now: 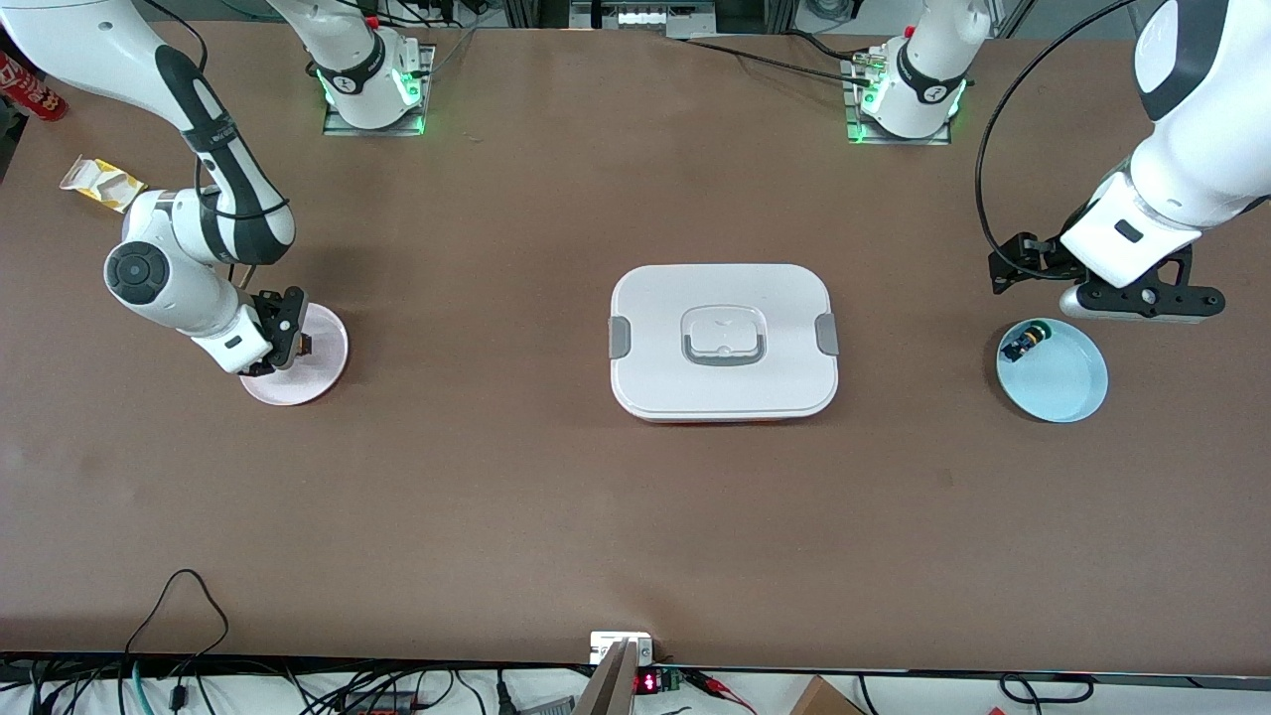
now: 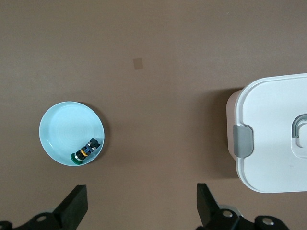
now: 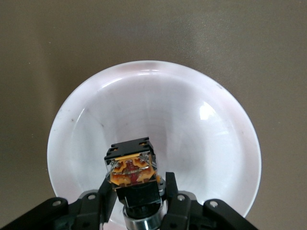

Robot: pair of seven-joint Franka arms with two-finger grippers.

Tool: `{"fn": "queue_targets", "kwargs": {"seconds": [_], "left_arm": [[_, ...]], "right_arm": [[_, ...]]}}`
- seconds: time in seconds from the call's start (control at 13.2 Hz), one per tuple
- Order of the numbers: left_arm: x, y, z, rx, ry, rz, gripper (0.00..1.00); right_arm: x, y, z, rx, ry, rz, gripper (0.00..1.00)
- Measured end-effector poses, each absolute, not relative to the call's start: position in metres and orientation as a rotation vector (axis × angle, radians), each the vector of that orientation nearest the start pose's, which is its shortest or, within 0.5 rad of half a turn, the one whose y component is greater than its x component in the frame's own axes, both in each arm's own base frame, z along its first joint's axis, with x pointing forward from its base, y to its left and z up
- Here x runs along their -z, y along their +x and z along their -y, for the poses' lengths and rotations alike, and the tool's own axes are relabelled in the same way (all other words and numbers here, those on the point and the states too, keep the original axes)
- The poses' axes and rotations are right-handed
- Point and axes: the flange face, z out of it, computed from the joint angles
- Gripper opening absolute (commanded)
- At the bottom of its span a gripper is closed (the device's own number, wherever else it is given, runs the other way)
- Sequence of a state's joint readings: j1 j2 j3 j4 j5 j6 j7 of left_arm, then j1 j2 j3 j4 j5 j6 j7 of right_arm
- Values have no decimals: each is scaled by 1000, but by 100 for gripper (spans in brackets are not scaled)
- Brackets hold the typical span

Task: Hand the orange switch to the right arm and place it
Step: 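Lower the orange switch onto the pink plate with the right gripper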

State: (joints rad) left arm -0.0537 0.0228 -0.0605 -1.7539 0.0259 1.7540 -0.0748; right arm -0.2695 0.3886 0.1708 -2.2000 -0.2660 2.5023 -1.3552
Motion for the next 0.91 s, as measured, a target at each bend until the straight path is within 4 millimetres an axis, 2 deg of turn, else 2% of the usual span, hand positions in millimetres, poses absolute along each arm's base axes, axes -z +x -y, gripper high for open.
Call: {"fn": "queue_targets", "kwargs": {"seconds": [0.45,0.53,0.61,0.91], "left_arm": [[-540,565,62,-32,-3115,-69,100],[-540,565,62,-32,-3115,-69,100],[-540,565,62,-32,-3115,-69,100],[-540,565,62,-32,-3115,-68,100]], "right_arm": [[-186,544,48,-166,-2329,2112,34],[-184,544,48,-160,-2328,2117,74],[-185,545,48,-159,-2327,2122,100],[-188,548,51,-147,-2340,2121,100]]}}
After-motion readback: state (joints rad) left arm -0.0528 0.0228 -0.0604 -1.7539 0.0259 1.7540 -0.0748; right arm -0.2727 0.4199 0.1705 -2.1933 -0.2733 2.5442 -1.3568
